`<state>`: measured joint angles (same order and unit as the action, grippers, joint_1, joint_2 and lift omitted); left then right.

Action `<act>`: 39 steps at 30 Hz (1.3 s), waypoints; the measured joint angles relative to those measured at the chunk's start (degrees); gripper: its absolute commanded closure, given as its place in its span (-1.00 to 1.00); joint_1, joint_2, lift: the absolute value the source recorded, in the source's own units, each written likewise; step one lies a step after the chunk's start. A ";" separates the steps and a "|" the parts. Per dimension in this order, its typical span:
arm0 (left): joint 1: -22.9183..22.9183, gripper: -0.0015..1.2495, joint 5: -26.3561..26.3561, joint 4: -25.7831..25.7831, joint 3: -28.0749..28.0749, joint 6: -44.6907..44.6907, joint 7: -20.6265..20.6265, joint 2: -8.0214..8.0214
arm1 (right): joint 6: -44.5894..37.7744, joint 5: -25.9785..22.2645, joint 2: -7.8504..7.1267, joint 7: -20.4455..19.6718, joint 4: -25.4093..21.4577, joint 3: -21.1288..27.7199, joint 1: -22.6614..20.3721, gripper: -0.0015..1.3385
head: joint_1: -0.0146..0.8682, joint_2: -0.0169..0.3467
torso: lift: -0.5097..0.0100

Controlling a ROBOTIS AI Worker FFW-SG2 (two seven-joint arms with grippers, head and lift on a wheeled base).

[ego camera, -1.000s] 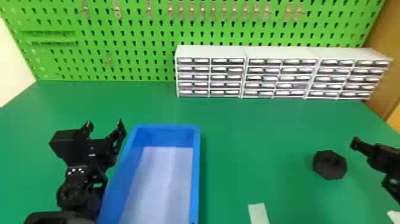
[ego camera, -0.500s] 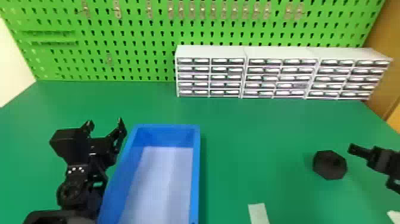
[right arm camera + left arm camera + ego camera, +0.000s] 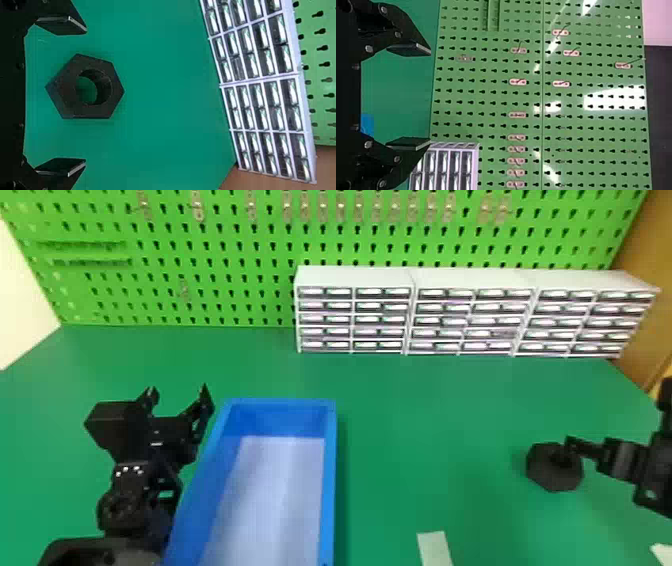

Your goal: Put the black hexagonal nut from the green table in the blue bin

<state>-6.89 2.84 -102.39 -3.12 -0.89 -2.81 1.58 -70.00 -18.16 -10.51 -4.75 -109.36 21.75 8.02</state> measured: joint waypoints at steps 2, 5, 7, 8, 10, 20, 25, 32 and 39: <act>0.06 -0.28 -0.02 0.03 0.03 0.00 0.00 0.00 | -0.89 -0.26 -0.17 0.00 0.02 -0.14 0.21 -0.80 | 0.52 -0.59 | 0.59; 0.15 -0.28 -0.06 0.09 0.05 0.00 0.00 0.00 | -2.41 -0.73 -0.51 0.00 0.07 -0.35 0.50 -0.80 | 0.52 -0.59 | 0.59; 0.18 -0.28 -0.08 0.13 0.06 0.00 0.00 0.00 | -3.05 -1.00 -0.67 0.00 0.12 -0.45 0.60 -0.80 | 0.52 -0.59 | 0.59; 0.19 -0.28 -0.10 0.14 0.07 0.00 0.00 0.00 | -3.34 -1.11 -0.73 0.00 0.14 -0.49 0.64 -0.80 | 0.52 -0.59 | 0.59; 0.22 -0.28 -0.11 0.18 0.12 0.00 0.00 0.00 | -4.09 -1.30 -0.80 0.00 0.24 -0.54 0.81 -0.80 | 0.52 -0.59 | 0.59; 0.23 -0.28 -0.12 0.34 0.18 0.00 0.00 0.00 | -6.71 -2.59 -1.91 0.00 1.15 -0.97 1.29 -0.80 | 0.52 -0.59 | 0.59; 0.29 -0.28 -0.12 0.34 0.19 -0.01 0.00 0.00 | -6.81 -2.79 -2.05 0.00 1.52 -1.09 1.51 -0.80 | 0.52 -0.59 | 0.59; 0.29 -0.28 -0.12 0.34 0.22 -0.05 0.00 0.00 | -6.63 -2.40 -2.35 0.00 3.10 -1.79 2.58 -0.80 | 0.52 -0.59 | 0.59; 0.27 -0.28 -0.12 0.34 0.22 -0.08 0.00 0.00 | -6.47 -2.32 -3.99 0.00 6.40 -3.38 5.10 -0.80 | 0.52 -0.59 | 0.59</act>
<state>-6.61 2.72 -102.04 -2.90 -0.97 -2.81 1.58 -76.47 -20.48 -14.50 -4.75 -102.96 18.37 13.12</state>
